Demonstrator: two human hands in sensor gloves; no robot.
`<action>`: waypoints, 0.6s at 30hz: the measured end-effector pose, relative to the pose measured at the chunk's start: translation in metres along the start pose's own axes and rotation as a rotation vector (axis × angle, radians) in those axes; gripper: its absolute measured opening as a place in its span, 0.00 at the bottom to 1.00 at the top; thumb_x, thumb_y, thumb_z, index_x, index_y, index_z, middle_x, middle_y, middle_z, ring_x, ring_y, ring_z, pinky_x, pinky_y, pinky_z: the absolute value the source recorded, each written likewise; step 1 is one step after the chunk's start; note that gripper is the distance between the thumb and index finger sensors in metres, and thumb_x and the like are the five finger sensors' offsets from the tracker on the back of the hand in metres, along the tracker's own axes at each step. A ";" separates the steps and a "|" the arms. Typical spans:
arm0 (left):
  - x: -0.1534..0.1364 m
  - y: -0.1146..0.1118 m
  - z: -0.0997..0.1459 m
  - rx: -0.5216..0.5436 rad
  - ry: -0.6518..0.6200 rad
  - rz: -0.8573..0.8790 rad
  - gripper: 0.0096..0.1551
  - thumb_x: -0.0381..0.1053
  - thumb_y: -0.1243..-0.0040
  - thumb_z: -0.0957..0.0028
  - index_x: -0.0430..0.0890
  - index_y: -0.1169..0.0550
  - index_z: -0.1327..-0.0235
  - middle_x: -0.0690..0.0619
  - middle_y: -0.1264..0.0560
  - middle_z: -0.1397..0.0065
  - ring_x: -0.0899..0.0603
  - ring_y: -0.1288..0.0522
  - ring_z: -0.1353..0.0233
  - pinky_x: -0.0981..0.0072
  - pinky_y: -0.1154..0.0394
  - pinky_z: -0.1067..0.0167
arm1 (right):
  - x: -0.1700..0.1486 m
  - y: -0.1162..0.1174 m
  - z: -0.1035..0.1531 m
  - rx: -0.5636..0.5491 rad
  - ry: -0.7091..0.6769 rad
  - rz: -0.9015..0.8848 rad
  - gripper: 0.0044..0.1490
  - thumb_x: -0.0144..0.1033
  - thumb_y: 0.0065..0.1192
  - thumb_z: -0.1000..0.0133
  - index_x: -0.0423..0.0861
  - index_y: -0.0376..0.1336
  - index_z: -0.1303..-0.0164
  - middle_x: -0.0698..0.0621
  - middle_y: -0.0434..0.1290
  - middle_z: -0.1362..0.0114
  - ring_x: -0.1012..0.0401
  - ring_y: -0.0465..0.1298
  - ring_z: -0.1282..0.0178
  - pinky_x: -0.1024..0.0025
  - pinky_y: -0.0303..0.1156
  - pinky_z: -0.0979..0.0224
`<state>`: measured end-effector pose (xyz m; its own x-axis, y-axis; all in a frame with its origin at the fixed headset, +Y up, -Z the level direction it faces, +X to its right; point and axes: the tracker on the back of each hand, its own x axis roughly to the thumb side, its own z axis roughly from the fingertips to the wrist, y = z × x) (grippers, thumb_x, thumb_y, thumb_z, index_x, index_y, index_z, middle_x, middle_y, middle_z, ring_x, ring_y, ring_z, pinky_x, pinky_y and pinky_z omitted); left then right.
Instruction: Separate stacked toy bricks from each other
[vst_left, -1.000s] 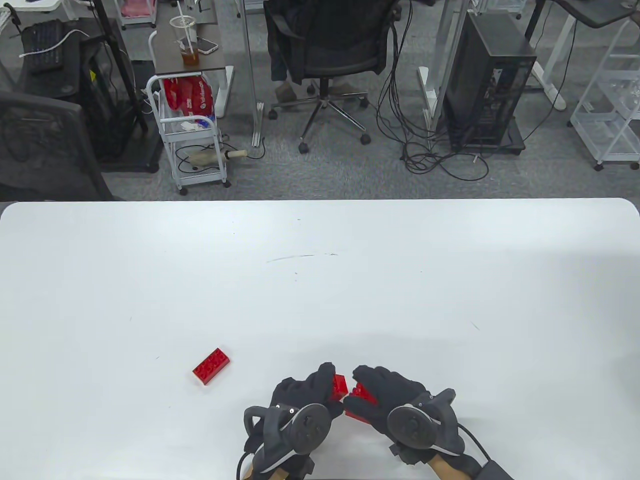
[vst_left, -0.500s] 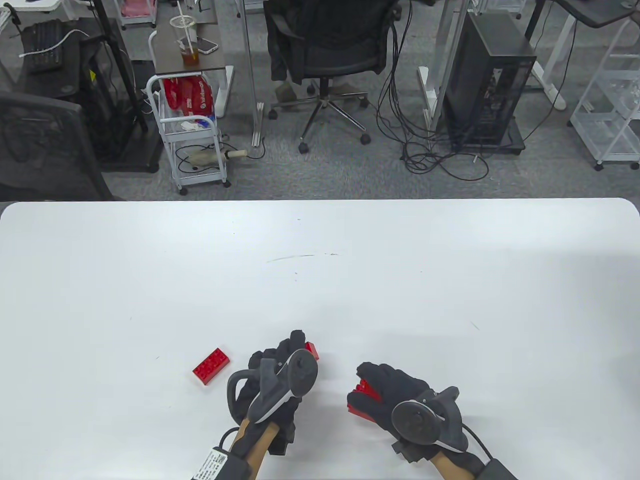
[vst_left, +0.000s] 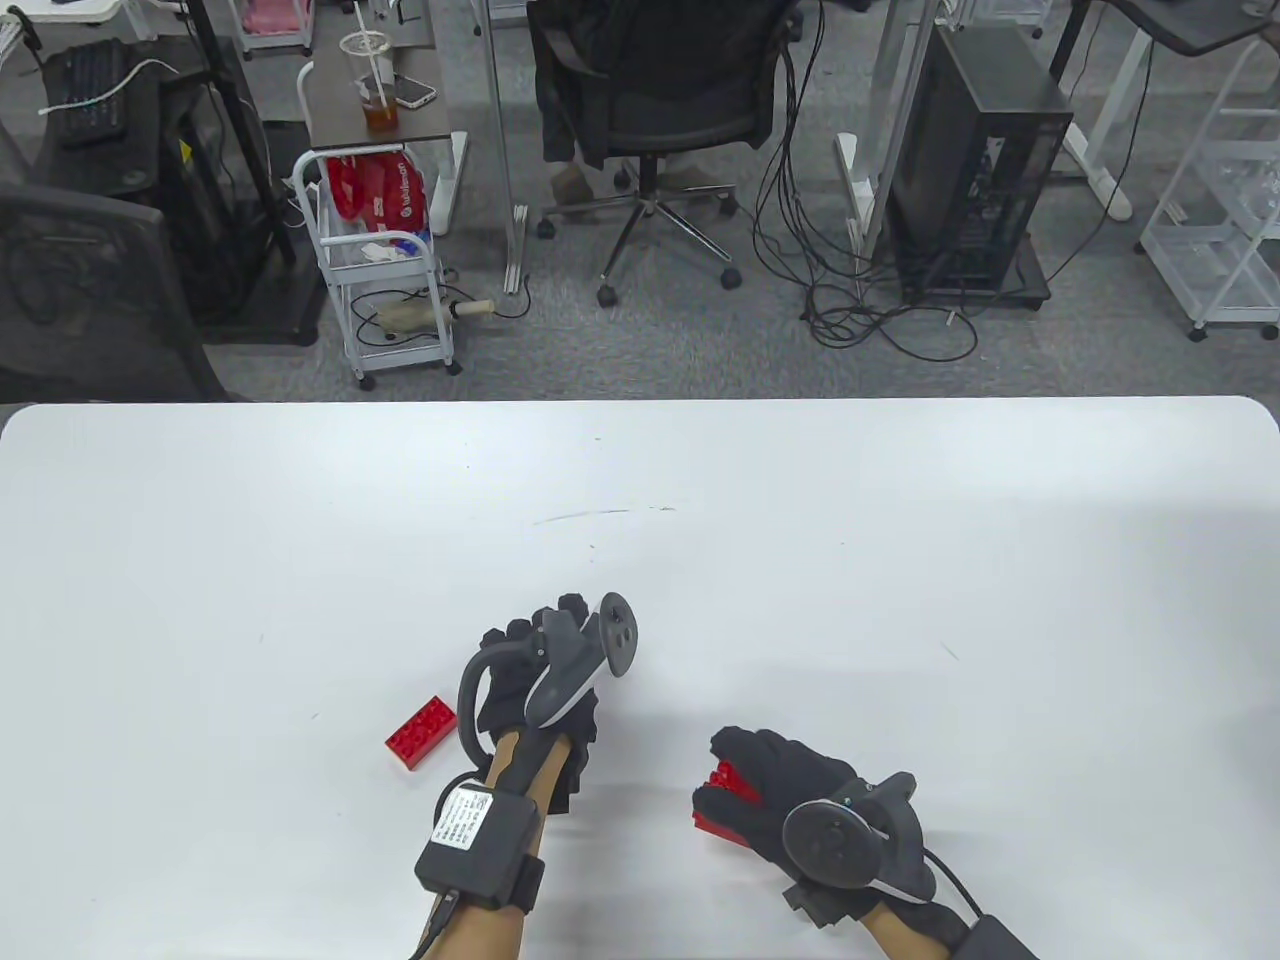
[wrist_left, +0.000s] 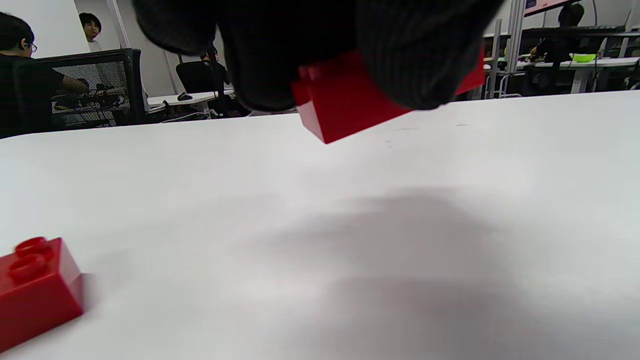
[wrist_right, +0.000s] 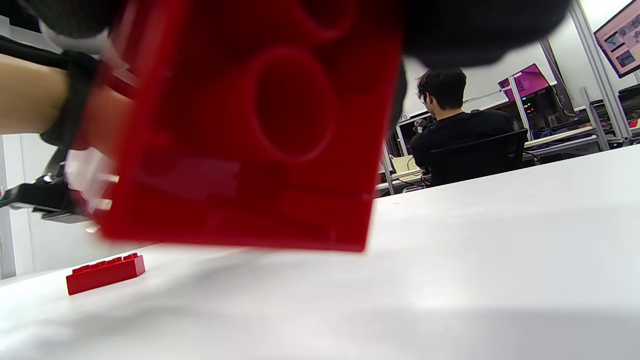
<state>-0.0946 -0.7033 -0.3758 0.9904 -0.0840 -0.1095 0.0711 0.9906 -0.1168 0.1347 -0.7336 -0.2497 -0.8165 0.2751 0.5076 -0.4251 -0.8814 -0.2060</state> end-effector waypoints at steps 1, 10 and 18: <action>0.000 0.000 -0.004 -0.008 0.009 -0.005 0.42 0.56 0.36 0.51 0.56 0.33 0.19 0.53 0.26 0.20 0.41 0.23 0.26 0.42 0.32 0.25 | 0.000 0.000 0.000 0.001 0.000 0.000 0.42 0.71 0.47 0.47 0.53 0.64 0.33 0.53 0.79 0.44 0.58 0.85 0.59 0.65 0.81 0.65; -0.001 -0.008 -0.040 -0.095 0.084 -0.019 0.42 0.58 0.35 0.52 0.58 0.32 0.20 0.54 0.25 0.22 0.42 0.22 0.27 0.43 0.31 0.25 | 0.000 0.000 -0.001 0.006 0.003 -0.013 0.42 0.71 0.47 0.47 0.53 0.64 0.33 0.53 0.79 0.44 0.58 0.85 0.59 0.65 0.81 0.65; 0.002 -0.015 -0.061 -0.128 0.110 -0.075 0.41 0.59 0.35 0.53 0.59 0.31 0.21 0.54 0.24 0.23 0.42 0.21 0.28 0.44 0.31 0.25 | -0.001 0.002 -0.002 0.023 0.010 -0.025 0.42 0.72 0.46 0.47 0.54 0.63 0.33 0.53 0.79 0.43 0.58 0.85 0.59 0.65 0.81 0.65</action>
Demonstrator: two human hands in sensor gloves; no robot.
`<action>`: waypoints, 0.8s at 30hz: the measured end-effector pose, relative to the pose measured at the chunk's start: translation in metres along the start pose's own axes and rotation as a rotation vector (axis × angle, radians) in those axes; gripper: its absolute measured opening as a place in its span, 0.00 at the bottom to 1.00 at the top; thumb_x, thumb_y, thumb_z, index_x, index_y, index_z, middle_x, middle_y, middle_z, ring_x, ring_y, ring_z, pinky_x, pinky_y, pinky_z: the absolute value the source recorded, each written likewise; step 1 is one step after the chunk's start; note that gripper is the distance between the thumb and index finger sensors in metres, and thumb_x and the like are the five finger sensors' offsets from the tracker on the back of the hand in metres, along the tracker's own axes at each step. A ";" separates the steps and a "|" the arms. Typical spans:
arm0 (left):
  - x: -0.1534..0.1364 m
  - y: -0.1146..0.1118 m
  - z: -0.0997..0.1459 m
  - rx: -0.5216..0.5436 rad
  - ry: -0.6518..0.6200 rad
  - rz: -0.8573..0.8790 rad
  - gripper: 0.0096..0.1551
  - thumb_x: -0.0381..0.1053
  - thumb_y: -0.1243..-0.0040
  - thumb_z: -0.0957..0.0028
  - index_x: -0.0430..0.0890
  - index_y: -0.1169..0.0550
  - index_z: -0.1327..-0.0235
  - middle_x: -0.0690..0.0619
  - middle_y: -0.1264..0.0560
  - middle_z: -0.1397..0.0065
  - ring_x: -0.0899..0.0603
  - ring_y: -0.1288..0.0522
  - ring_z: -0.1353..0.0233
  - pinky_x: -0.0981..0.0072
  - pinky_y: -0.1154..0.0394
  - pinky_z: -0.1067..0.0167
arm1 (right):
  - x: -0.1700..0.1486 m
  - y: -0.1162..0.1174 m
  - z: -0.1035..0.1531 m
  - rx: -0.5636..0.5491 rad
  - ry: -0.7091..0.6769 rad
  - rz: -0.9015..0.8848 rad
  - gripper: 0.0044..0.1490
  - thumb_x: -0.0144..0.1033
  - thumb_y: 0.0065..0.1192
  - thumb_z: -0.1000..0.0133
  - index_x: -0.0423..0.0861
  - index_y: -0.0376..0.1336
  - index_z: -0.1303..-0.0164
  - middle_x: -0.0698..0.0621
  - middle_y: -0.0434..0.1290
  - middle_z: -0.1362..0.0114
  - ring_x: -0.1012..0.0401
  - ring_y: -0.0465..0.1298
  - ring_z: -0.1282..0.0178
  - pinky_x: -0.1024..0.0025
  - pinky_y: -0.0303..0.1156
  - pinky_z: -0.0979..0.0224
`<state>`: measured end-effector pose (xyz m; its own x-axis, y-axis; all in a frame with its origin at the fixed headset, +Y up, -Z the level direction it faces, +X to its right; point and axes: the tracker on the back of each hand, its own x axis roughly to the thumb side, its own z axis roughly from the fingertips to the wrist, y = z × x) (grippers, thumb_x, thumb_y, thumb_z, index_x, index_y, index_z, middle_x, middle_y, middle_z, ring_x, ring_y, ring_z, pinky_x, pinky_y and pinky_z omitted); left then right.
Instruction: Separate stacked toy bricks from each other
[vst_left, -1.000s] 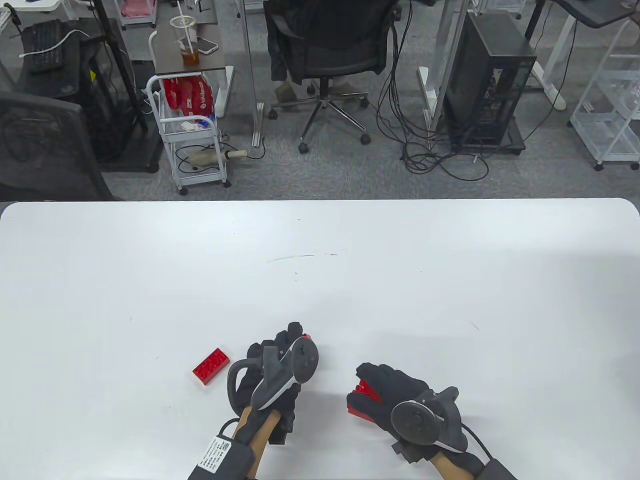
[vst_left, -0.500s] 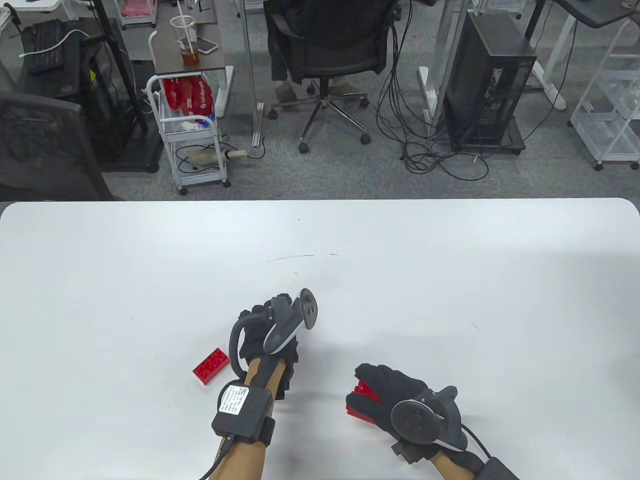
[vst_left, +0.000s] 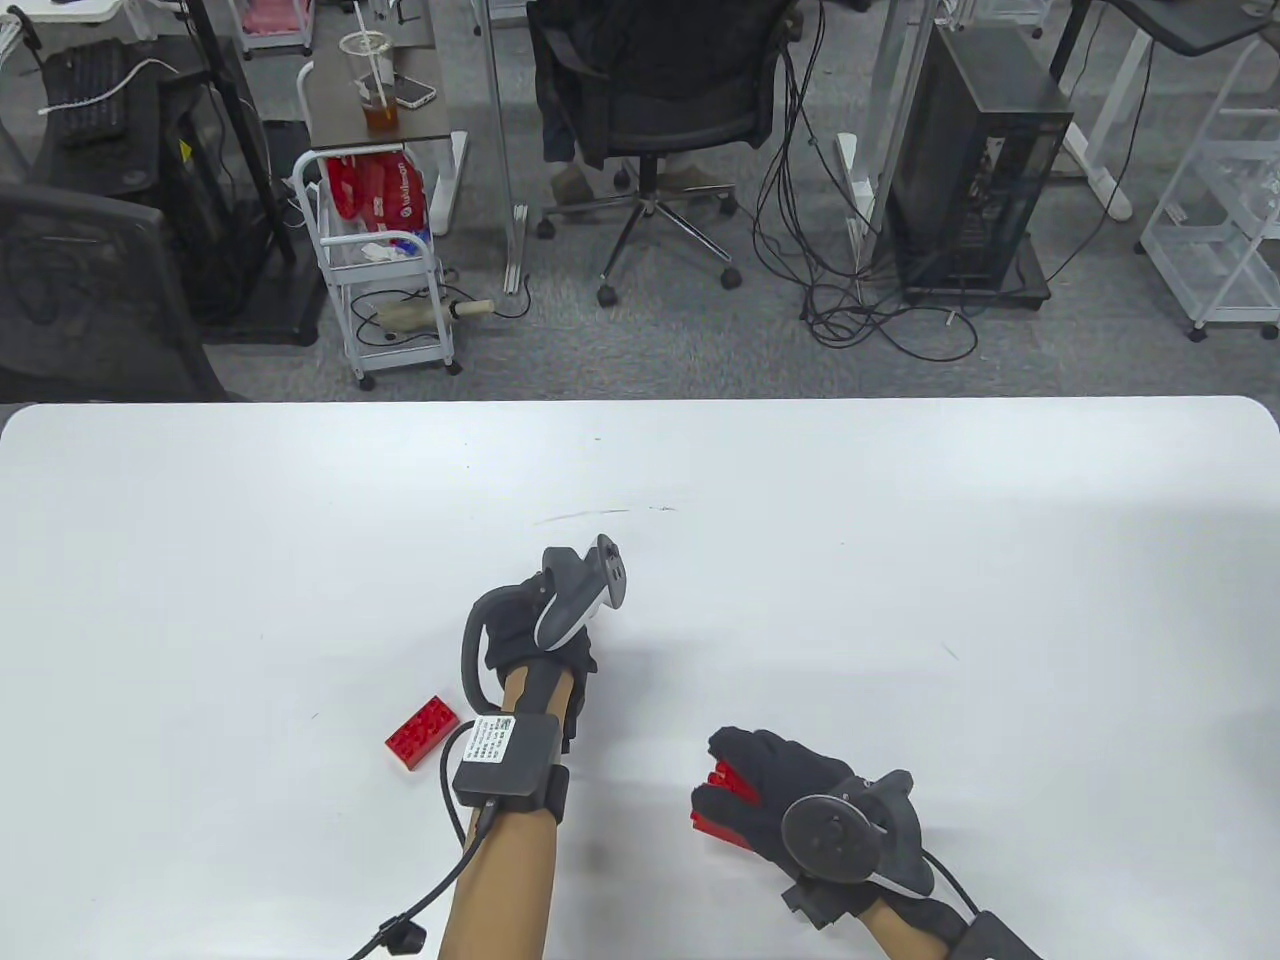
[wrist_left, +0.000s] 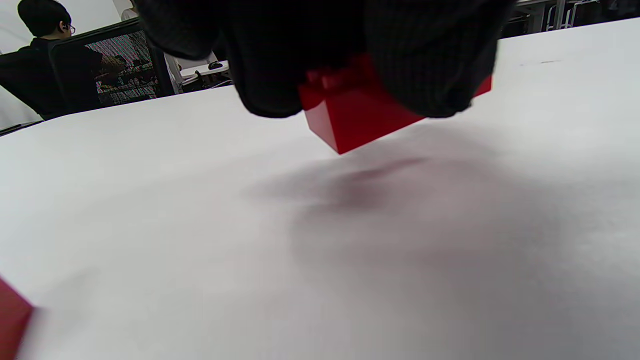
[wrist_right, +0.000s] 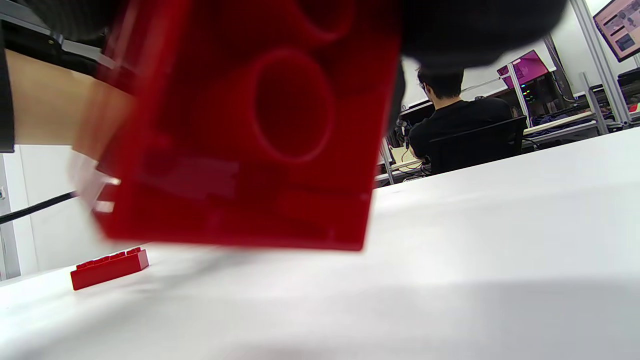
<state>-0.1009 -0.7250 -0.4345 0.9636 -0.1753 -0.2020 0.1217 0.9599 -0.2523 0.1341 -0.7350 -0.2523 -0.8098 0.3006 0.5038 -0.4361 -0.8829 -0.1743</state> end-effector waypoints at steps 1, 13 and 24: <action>0.001 -0.001 -0.002 -0.005 0.001 -0.004 0.41 0.59 0.35 0.53 0.59 0.31 0.21 0.54 0.23 0.23 0.43 0.21 0.28 0.44 0.31 0.25 | 0.000 0.000 0.000 0.000 0.000 -0.002 0.42 0.72 0.46 0.47 0.54 0.63 0.33 0.53 0.79 0.44 0.58 0.85 0.59 0.65 0.81 0.65; 0.003 -0.002 -0.009 -0.026 0.013 -0.081 0.41 0.60 0.34 0.54 0.59 0.29 0.23 0.54 0.21 0.25 0.44 0.18 0.31 0.47 0.28 0.26 | -0.001 -0.001 -0.001 0.000 0.003 -0.015 0.42 0.72 0.46 0.47 0.54 0.63 0.32 0.53 0.78 0.43 0.58 0.84 0.59 0.65 0.81 0.65; 0.007 -0.007 -0.010 -0.033 0.009 -0.091 0.41 0.60 0.32 0.57 0.58 0.27 0.26 0.55 0.19 0.28 0.45 0.15 0.35 0.50 0.26 0.28 | -0.002 -0.002 0.000 -0.008 0.008 -0.022 0.42 0.72 0.46 0.47 0.54 0.63 0.32 0.53 0.78 0.43 0.58 0.84 0.59 0.65 0.81 0.65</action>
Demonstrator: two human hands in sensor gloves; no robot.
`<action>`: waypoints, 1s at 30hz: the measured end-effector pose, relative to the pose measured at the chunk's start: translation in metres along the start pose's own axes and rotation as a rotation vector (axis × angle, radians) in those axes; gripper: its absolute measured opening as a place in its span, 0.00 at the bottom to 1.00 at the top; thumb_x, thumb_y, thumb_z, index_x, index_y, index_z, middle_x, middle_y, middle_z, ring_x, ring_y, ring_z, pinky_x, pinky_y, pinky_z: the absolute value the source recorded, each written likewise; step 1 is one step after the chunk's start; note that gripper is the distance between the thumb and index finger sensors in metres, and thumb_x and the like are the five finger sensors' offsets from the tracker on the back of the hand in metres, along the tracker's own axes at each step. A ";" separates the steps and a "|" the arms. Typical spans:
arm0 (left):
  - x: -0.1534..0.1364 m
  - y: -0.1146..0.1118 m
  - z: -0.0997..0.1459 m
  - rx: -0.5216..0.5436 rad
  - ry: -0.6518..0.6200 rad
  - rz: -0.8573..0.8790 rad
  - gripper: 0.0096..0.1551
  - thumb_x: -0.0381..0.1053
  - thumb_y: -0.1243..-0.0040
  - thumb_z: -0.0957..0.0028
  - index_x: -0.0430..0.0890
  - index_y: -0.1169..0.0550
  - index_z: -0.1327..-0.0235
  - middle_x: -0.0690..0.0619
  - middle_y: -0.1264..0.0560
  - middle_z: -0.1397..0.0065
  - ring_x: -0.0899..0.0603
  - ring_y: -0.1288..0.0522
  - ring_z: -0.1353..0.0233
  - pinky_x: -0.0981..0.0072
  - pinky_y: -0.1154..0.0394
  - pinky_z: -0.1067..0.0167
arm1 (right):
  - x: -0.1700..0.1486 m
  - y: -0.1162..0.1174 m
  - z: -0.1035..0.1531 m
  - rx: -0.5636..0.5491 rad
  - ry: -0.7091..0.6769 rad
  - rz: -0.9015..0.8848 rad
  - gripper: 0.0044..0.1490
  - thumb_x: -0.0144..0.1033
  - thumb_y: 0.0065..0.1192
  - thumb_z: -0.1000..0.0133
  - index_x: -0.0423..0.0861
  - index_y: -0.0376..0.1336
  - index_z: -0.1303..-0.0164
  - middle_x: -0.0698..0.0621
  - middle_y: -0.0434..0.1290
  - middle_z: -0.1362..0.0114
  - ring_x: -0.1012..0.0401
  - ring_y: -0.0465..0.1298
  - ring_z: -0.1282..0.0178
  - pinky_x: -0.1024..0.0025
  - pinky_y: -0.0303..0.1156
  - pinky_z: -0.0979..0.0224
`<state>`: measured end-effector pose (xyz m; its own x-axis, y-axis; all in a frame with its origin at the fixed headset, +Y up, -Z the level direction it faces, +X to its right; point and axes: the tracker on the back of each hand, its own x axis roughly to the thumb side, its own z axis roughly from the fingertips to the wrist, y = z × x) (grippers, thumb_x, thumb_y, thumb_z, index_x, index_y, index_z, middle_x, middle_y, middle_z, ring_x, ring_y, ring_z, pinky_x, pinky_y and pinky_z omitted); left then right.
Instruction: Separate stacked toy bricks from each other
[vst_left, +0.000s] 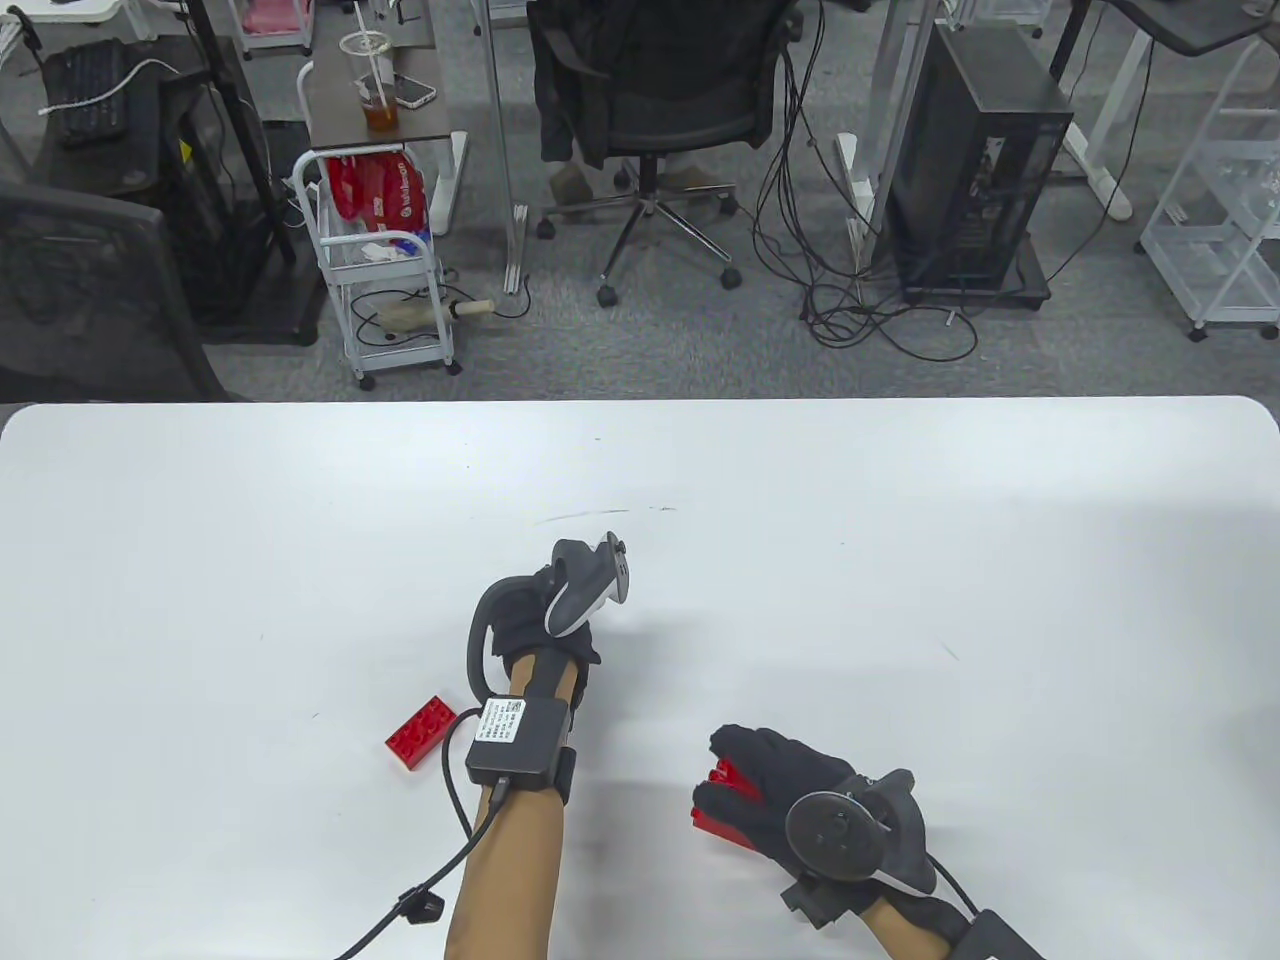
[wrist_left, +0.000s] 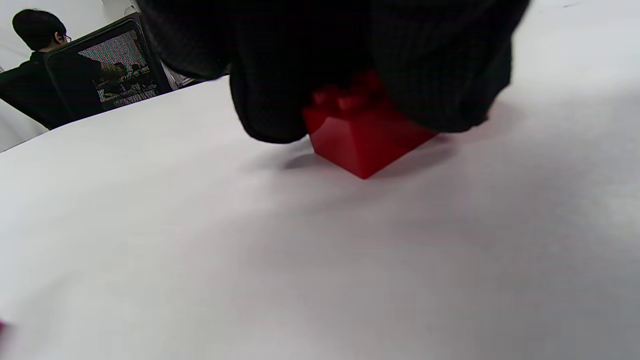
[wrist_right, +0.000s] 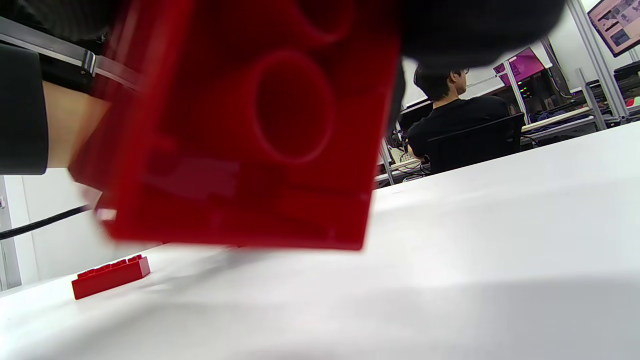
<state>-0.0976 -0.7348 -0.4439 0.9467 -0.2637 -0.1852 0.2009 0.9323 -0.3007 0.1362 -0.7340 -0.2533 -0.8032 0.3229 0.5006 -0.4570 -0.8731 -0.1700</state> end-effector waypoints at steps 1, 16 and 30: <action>0.000 0.000 0.000 -0.002 0.000 -0.007 0.41 0.61 0.32 0.57 0.58 0.27 0.25 0.55 0.19 0.28 0.46 0.15 0.35 0.50 0.26 0.28 | 0.000 0.000 0.000 0.001 0.001 -0.001 0.42 0.72 0.46 0.47 0.54 0.63 0.32 0.53 0.78 0.43 0.58 0.84 0.59 0.65 0.81 0.65; -0.009 0.018 0.049 0.104 -0.090 0.010 0.53 0.65 0.36 0.56 0.55 0.42 0.15 0.52 0.32 0.16 0.37 0.26 0.21 0.41 0.33 0.24 | 0.000 -0.003 0.001 -0.030 0.001 0.014 0.42 0.72 0.46 0.47 0.54 0.63 0.32 0.53 0.78 0.43 0.58 0.84 0.58 0.65 0.81 0.64; -0.013 0.025 0.165 0.399 -0.493 0.225 0.53 0.65 0.35 0.57 0.55 0.40 0.16 0.52 0.30 0.17 0.40 0.25 0.21 0.41 0.33 0.24 | -0.004 -0.012 0.003 -0.110 0.025 0.007 0.42 0.72 0.45 0.47 0.54 0.63 0.32 0.53 0.78 0.42 0.58 0.84 0.55 0.67 0.82 0.60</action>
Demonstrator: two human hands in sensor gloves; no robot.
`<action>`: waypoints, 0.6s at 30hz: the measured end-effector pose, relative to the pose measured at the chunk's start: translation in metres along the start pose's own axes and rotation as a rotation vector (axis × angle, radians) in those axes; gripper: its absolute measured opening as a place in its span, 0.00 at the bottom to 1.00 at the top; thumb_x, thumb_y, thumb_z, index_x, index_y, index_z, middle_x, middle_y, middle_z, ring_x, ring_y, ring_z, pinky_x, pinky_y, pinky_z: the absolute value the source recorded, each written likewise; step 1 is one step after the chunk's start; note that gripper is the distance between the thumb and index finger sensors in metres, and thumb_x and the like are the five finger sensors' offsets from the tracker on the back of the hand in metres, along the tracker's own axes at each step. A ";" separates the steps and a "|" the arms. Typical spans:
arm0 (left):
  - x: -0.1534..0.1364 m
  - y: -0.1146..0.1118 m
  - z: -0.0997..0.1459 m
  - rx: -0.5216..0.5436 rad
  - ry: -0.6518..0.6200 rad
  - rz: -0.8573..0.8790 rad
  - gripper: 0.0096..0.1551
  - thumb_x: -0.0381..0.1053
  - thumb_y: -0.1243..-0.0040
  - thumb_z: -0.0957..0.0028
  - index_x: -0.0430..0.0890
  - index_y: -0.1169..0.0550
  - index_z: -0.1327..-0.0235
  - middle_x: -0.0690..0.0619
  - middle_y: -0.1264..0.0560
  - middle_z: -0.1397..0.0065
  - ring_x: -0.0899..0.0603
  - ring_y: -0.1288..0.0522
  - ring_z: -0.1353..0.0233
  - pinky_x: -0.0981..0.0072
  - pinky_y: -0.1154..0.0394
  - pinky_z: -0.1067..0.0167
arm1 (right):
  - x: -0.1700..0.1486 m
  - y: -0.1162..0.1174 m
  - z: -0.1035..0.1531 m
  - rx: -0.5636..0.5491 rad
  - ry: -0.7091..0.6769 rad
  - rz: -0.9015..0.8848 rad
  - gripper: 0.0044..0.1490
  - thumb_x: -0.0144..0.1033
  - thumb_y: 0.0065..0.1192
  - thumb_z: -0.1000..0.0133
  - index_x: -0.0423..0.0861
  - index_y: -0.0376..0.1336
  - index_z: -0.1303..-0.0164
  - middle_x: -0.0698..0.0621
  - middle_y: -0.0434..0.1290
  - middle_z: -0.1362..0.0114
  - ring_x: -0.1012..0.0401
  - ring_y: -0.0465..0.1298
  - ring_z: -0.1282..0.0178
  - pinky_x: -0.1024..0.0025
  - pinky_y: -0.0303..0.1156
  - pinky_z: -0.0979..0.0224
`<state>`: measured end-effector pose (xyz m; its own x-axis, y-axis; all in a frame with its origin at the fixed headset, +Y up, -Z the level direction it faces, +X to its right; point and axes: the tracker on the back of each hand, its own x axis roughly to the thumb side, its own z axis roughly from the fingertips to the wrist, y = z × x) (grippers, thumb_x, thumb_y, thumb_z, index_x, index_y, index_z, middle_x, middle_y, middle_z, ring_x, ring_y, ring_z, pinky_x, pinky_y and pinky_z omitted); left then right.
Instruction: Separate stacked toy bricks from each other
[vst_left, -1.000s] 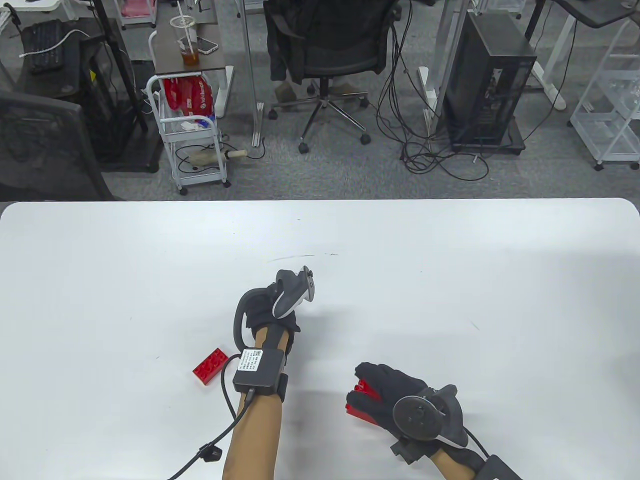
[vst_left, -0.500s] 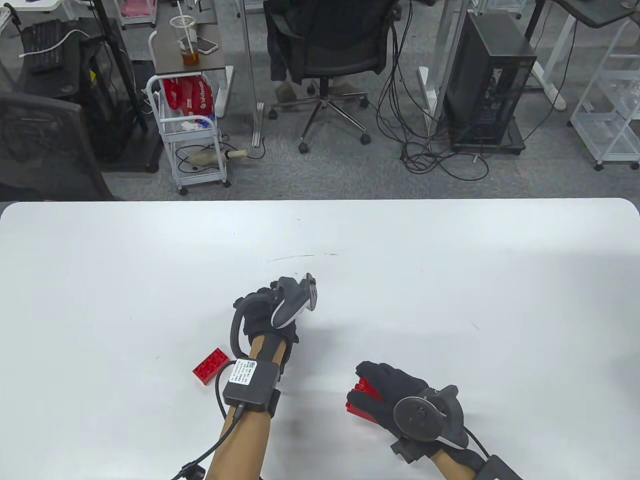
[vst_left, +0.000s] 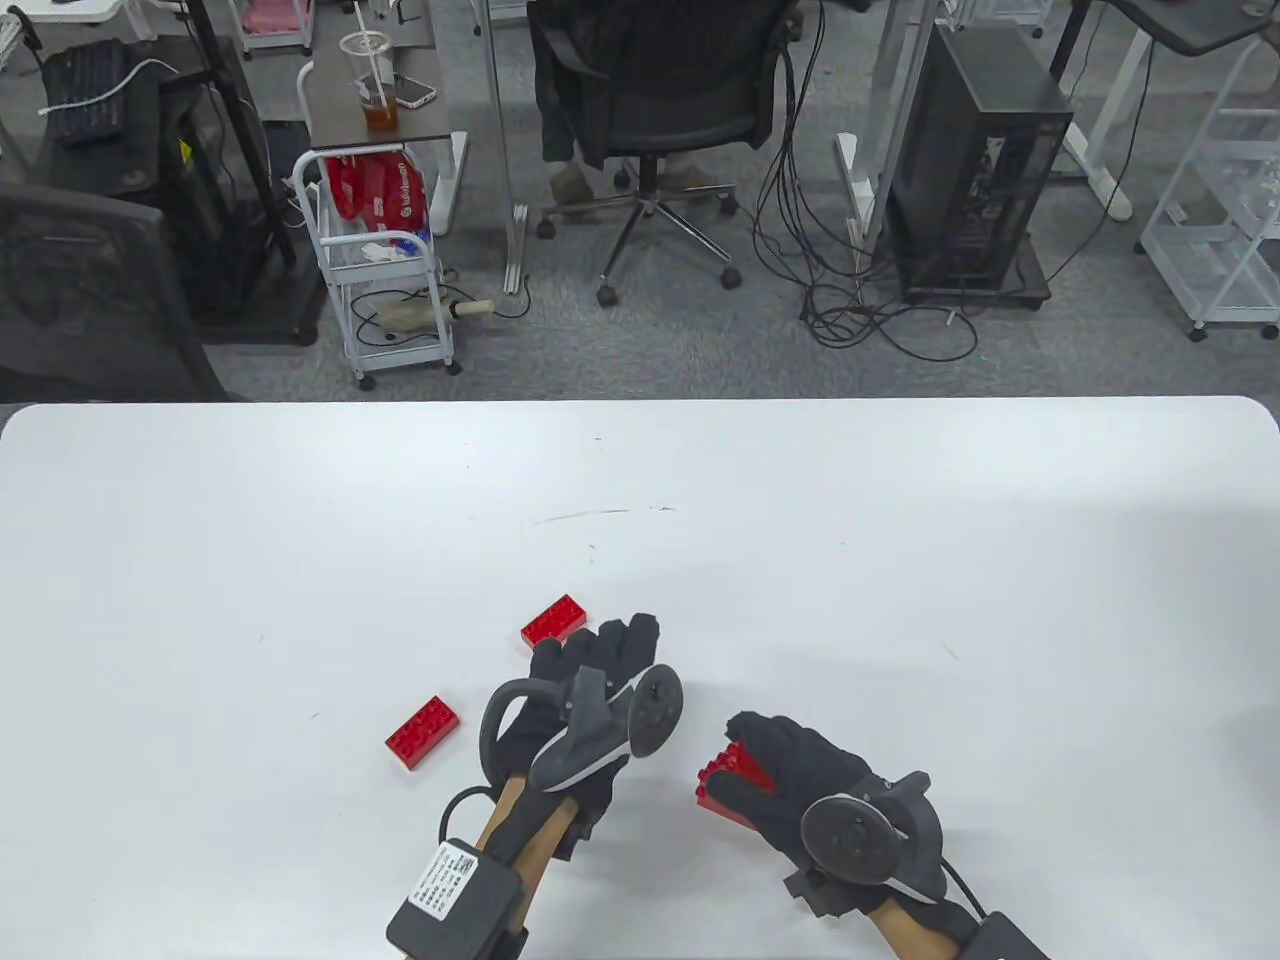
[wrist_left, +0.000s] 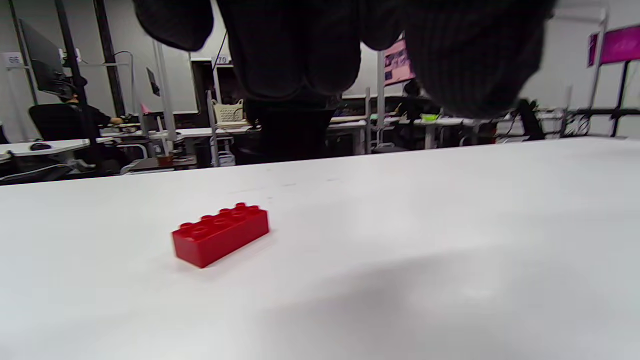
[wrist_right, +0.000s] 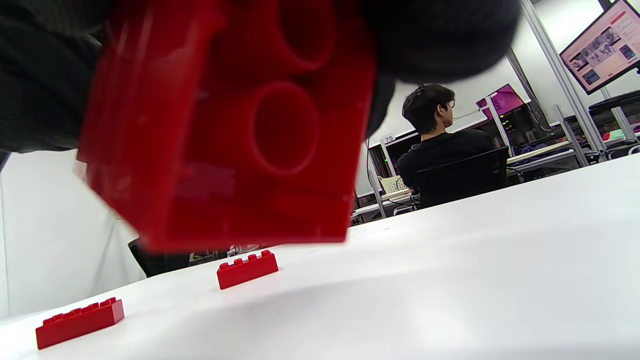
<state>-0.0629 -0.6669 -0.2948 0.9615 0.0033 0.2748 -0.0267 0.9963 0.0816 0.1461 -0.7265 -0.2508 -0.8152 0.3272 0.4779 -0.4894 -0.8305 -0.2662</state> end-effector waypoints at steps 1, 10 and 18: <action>0.002 0.001 0.007 0.013 -0.018 0.018 0.53 0.65 0.35 0.57 0.55 0.40 0.16 0.53 0.30 0.17 0.40 0.26 0.21 0.41 0.33 0.24 | 0.000 0.000 0.000 -0.007 0.003 -0.007 0.42 0.72 0.45 0.47 0.54 0.63 0.32 0.53 0.78 0.42 0.59 0.84 0.55 0.67 0.82 0.60; -0.002 -0.003 0.046 -0.007 -0.171 0.285 0.55 0.65 0.36 0.56 0.53 0.42 0.15 0.50 0.33 0.15 0.39 0.28 0.19 0.40 0.35 0.23 | 0.002 0.003 0.003 -0.003 -0.001 -0.034 0.42 0.72 0.45 0.47 0.54 0.62 0.32 0.53 0.77 0.39 0.58 0.85 0.51 0.65 0.83 0.54; 0.010 -0.023 0.058 -0.005 -0.236 0.397 0.56 0.65 0.36 0.56 0.50 0.42 0.15 0.49 0.32 0.16 0.40 0.27 0.20 0.42 0.33 0.24 | 0.008 0.006 0.007 0.036 -0.012 -0.109 0.42 0.71 0.45 0.46 0.53 0.62 0.32 0.52 0.77 0.38 0.57 0.85 0.49 0.66 0.86 0.53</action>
<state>-0.0689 -0.6947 -0.2383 0.7885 0.3657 0.4946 -0.3784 0.9223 -0.0787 0.1389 -0.7317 -0.2431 -0.7541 0.4111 0.5121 -0.5633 -0.8059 -0.1825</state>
